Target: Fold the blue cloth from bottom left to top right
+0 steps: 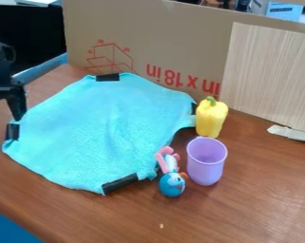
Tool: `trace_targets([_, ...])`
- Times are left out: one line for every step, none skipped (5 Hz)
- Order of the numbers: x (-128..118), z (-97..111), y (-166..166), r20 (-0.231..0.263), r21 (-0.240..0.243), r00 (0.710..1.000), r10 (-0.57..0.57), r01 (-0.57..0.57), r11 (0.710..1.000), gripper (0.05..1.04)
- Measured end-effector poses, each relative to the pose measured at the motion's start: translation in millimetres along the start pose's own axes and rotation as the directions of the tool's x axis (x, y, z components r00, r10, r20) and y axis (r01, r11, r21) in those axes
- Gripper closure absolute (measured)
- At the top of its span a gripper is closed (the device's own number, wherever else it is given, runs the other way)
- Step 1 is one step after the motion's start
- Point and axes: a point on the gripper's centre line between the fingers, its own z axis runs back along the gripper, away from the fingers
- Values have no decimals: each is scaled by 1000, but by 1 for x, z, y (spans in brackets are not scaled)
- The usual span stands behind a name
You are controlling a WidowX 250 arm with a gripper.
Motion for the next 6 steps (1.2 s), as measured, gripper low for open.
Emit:
trace_targets([-4,-13,1,-35,5,999,34,-34,999,83])
trace_targets([-7,-24,3,-64,20,995,83,-81,996,83])
trace_targets([-4,-26,4,-69,20,992,110,-108,994,84])
trace_targets([-4,-27,5,-59,28,992,114,-112,993,111])
trace_targets([-8,-33,4,-57,25,992,112,-111,994,402])
trace_targets([-10,-34,3,-52,21,993,105,-104,994,696])
